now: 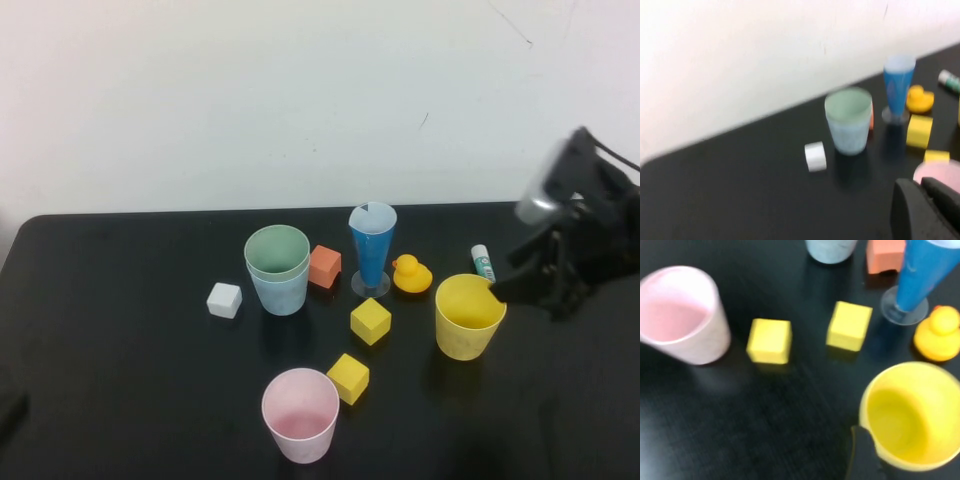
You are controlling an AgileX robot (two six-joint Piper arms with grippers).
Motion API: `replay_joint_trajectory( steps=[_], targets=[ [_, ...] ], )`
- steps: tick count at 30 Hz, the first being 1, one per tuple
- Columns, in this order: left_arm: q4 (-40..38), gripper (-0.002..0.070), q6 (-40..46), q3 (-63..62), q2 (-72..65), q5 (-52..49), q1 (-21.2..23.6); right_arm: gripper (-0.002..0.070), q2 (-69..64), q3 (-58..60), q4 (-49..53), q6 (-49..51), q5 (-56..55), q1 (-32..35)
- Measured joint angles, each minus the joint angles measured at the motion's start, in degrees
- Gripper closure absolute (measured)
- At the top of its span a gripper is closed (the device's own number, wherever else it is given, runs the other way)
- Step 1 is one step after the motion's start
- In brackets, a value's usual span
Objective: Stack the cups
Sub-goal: Pick up the yellow cup, then place the yellow cup on the pink cup
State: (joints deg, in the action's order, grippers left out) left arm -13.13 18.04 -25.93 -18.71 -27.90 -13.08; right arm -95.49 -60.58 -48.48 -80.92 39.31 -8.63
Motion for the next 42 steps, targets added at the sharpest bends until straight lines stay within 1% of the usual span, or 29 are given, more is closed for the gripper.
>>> replay_joint_trajectory(
  steps=[3, 8, 11, 17, 21, 24, 26, 27, 28, 31, 34, 35, 39, 42],
  targets=[
    [-0.7, 0.0673, 0.1, 6.8, 2.4, 4.8, 0.0, 0.0275, -6.1, -5.7, 1.6, 1.3, -1.8, -0.3],
    [-0.9, 0.0673, 0.0, 14.7, 5.3, 18.4, 0.0, 0.0274, -14.8, -11.5, 1.8, 1.7, -6.3, -0.3],
    [-1.0, 0.0673, -0.1, 15.7, 6.0, 21.5, 0.0, 0.0274, -18.9, -14.0, 1.8, 1.7, -7.5, -0.3],
    [-1.0, 0.0674, 0.2, 15.7, 6.0, 22.7, 0.0, 0.0282, -24.6, -15.4, 1.8, 1.8, -7.6, -0.3],
    [-1.0, 0.0675, 0.2, 15.7, 6.0, 22.8, 0.0, 0.0344, -26.5, -15.4, 1.9, 1.8, -7.5, -0.3],
    [-1.0, 0.0675, 0.2, 15.7, 6.0, 22.8, 0.0, 0.0459, -27.2, -15.5, 1.8, 1.8, -7.5, -0.3],
    [-0.9, 0.0675, 0.2, 15.7, 6.0, 22.8, 0.0, 0.0563, -27.2, -15.5, 1.7, 2.4, -7.5, -0.3],
    [-0.9, 0.0675, 0.2, 15.7, 6.0, 22.8, 0.0, 0.0603, -27.2, -15.6, 1.6, 3.1, -7.5, -0.3],
    [-0.9, 0.0675, 0.2, 15.7, 6.0, 22.8, 0.0, 0.0625, -27.2, -15.9, 1.6, 3.5, -7.2, -0.3],
    [-0.9, 0.0675, 0.2, 15.7, 6.0, 22.8, 0.0, 0.0638, -27.2, -17.7, 1.6, 5.7, -4.7, -0.3],
    [-0.9, 0.0675, 0.2, 15.7, 6.0, 22.8, 0.0, 0.064, -26.6, -20.7, 1.6, 9.4, 0.8, -0.3],
    [-0.9, 0.0675, 0.2, 15.7, 6.0, 22.8, 0.0, 0.0641, -26.0, -22.4, 1.6, 10.8, 4.2, -0.3],
    [-0.9, 0.0675, 0.2, 15.7, 6.0, 22.8, 0.0, 0.0642, -21.1, -26.6, 1.6, 13.3, 13.2, -1.1],
    [-0.9, 0.0676, 0.2, 15.7, 6.0, 22.9, 0.0, 0.0642, -15.9, -27.5, 1.7, 13.9, 16.1, -3.6]
  ],
)
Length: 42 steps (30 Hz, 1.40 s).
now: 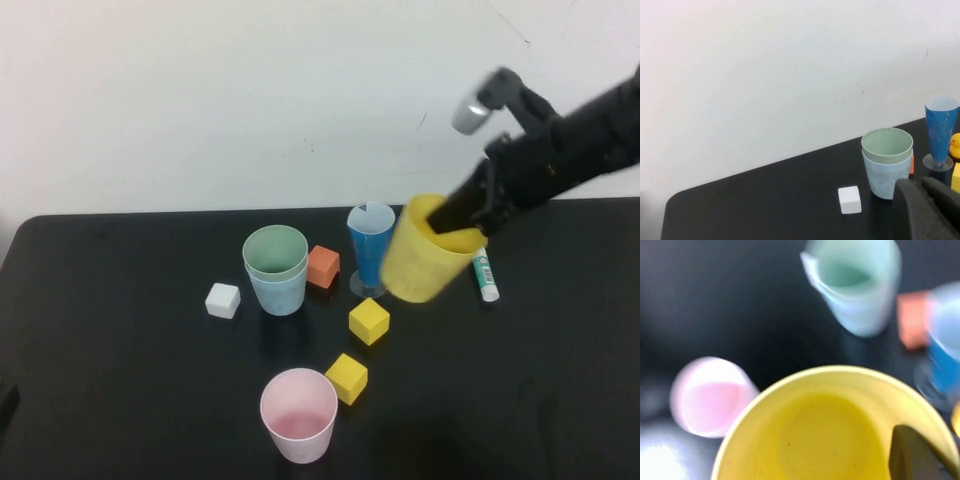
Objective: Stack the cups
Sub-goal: Place the yellow cup on the pink cup
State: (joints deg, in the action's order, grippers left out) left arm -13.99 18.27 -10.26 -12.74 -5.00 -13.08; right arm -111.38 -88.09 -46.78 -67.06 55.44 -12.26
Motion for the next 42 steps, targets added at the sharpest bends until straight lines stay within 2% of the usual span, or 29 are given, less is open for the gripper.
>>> replay_joint_trajectory(
  steps=[2, 5, 9, 11, 23, 27, 32, 34, 37, 42],
  targets=[
    [0.0, 0.0676, 0.2, 0.0, 0.0, 0.0, 0.0, 0.0642, 2.4, -0.4, 1.0, 0.1, 0.2, -3.3],
    [0.0, 0.0676, 0.2, 0.0, 0.3, 0.0, 0.0, 0.0643, 3.5, -0.5, 4.5, 1.2, -1.5, -11.6],
    [0.0, 0.0676, 0.2, 0.0, 0.4, 0.0, 0.0, 0.0643, 1.0, -0.2, 11.1, 2.8, -8.9, -21.6],
    [0.0, 0.0676, 0.2, 0.0, 0.4, 0.0, 0.0, 0.0643, -0.7, 0.0, 12.1, 2.9, -11.9, -24.0],
    [0.0, 0.0676, 0.2, 0.0, 0.4, 0.0, 0.0, 0.0636, -7.4, 0.0, 12.5, 3.5, -14.0, -24.9],
    [0.0, 0.0676, 0.2, 0.0, 0.4, 0.4, 0.0, 0.0573, -9.0, 0.0, 11.8, 4.7, -14.0, -24.9],
    [0.0, 0.0676, 0.2, 0.0, 0.4, 0.4, 0.0, 0.0375, -9.9, 0.0, 12.6, 9.3, -14.0, -24.9],
    [0.0, 0.0676, 0.0, 0.0, 0.4, 0.4, 0.0, 0.0319, -10.4, 0.0, 12.9, 10.1, -14.0, -24.9],
    [0.0, 0.0676, 0.2, 0.0, 0.4, 0.4, 0.0, 0.0291, -11.8, 0.0, 13.1, 10.4, -14.0, -24.9],
    [0.0, 0.0676, 0.2, 0.0, 0.4, 0.4, 0.0, 0.0285, -15.0, 0.0, 13.1, 10.6, -14.6, -24.9]
  ],
)
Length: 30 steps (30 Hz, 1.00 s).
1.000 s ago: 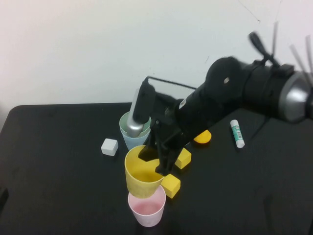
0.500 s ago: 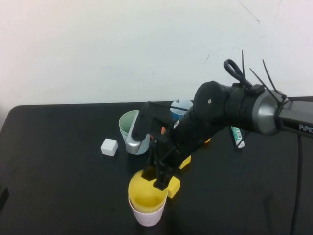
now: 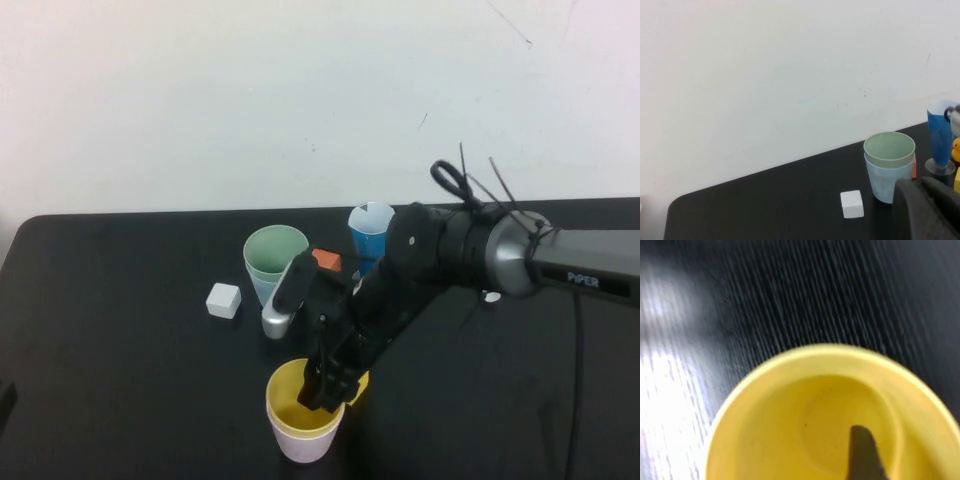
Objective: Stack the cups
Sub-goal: Place the yellow cup on the pink cup, then pick up the pink cup, then place the pink cup on the green cup
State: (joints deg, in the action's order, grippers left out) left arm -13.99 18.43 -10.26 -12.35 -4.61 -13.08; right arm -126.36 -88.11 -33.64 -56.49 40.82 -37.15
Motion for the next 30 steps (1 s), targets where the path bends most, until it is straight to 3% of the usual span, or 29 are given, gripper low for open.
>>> replay_joint_trajectory(
  steps=[3, 7, 9, 14, 21, 30],
  targets=[
    [0.0, 0.0676, 0.0, 0.0, 0.0, 0.0, 0.0, 0.0337, -0.8, -0.1, 0.0, 0.0, 0.0, 0.0],
    [0.0, 0.0676, 0.0, 0.0, 0.0, 0.0, 0.0, 0.0559, -0.9, -2.6, 0.5, -0.7, 2.7, 0.0],
    [0.0, 0.0676, 0.0, 0.0, 0.1, 0.0, 0.0, 0.0619, -0.9, -4.5, 1.4, -1.0, 4.7, 0.0],
    [0.0, 0.0676, 0.0, 0.0, 1.2, 0.0, 0.0, 0.0628, -1.1, -13.8, 5.6, -0.6, 11.3, 0.0],
    [0.0, 0.0676, 0.0, 0.0, 1.8, 0.0, 0.0, 0.0629, -1.3, -36.7, 23.4, 11.0, 12.9, 0.1],
    [-0.4, 0.0676, 0.1, 0.0, 1.8, 0.0, 0.0, 0.063, -4.6, -39.5, 27.2, 14.5, 1.8, 0.9]
  ],
)
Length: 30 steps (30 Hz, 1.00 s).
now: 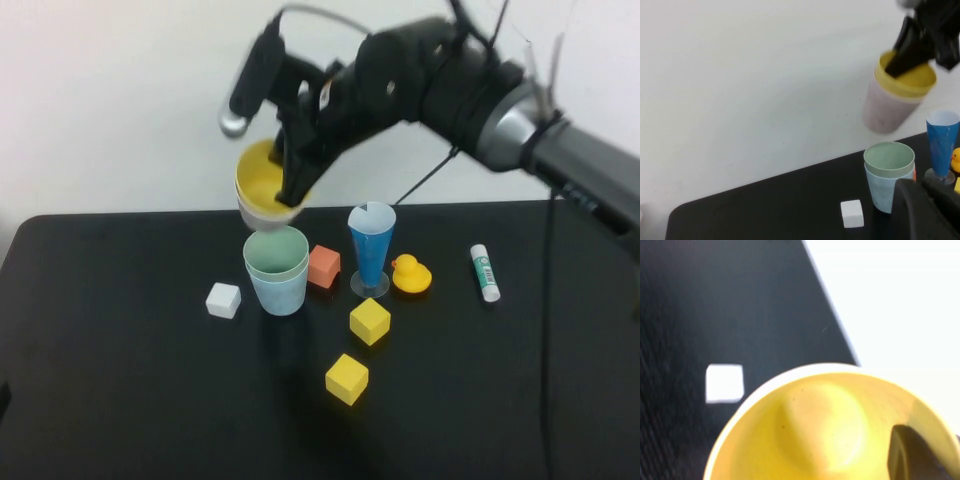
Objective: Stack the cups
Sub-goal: Place the pink cup on the green cup
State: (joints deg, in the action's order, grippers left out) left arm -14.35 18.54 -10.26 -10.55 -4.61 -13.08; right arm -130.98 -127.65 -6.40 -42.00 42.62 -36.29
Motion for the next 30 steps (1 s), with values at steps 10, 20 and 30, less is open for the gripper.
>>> replay_joint_trajectory(
  steps=[10, 20, 30],
  targets=[
    [-0.1, 0.0676, 0.0, 0.0, 0.0, 0.0, 0.0, 0.063, -6.1, 0.0, 1.5, 0.5, 1.6, 0.0],
    [-0.1, 0.0676, 0.0, 0.0, 0.0, 0.0, 0.0, 0.044, -6.5, 0.0, 1.5, 1.9, 1.6, 0.0],
    [-0.1, 0.0676, 0.0, 0.0, 0.0, -0.1, 0.0, 0.0412, 0.2, 0.0, 3.0, 1.8, 3.9, 0.0]
  ],
)
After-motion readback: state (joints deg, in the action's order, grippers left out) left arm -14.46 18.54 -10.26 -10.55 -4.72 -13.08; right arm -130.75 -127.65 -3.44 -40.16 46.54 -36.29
